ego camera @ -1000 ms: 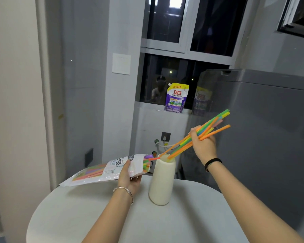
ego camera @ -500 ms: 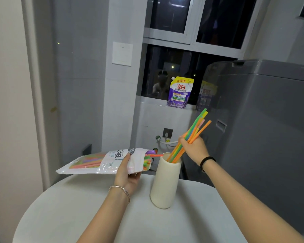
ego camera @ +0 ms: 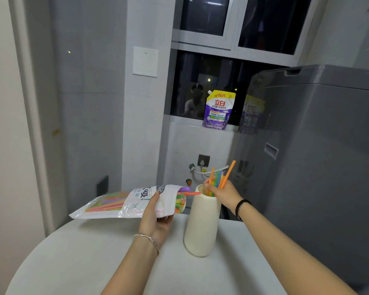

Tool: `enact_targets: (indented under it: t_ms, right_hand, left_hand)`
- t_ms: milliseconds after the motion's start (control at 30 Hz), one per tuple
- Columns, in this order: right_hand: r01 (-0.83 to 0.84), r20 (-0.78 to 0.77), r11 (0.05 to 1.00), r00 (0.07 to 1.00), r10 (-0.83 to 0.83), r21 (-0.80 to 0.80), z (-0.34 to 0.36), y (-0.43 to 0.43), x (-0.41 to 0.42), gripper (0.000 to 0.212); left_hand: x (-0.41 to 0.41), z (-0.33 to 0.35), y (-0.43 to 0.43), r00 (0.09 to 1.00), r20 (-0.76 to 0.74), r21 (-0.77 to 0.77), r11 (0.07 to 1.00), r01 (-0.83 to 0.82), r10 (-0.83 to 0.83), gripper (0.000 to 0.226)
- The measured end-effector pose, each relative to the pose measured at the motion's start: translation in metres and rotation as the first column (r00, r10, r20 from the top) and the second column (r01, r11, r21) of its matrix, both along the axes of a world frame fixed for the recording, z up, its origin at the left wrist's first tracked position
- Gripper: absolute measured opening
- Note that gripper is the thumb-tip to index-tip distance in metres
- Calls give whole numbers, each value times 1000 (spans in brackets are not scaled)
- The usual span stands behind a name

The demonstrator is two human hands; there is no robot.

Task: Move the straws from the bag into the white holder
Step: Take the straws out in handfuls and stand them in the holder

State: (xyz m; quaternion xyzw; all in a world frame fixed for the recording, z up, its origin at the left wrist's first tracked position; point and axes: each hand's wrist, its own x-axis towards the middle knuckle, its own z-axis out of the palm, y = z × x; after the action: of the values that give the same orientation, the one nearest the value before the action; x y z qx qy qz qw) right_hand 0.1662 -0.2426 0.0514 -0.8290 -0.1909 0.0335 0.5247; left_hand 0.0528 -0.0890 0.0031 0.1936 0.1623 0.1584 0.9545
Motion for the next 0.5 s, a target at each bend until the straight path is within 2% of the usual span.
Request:
enact_targets:
  t_ms: [167,333,500]
  right_hand:
    - [46,-97,988,995,-32,148,-3,3,0,4]
    - [53,-235,981,972,-8,185,-6,1,-1,2]
    - [23,-255,989,967,15,146,-6,-5,0,22]
  left_hand:
    - [-1,1,-1,1000,-1,14,1000,3,-3,47]
    - [-4,1,-3,1000,-5,5,1000,3,-3,50]
    - [-8,3,-3,1000,-11,5,1000,5,-5,48]
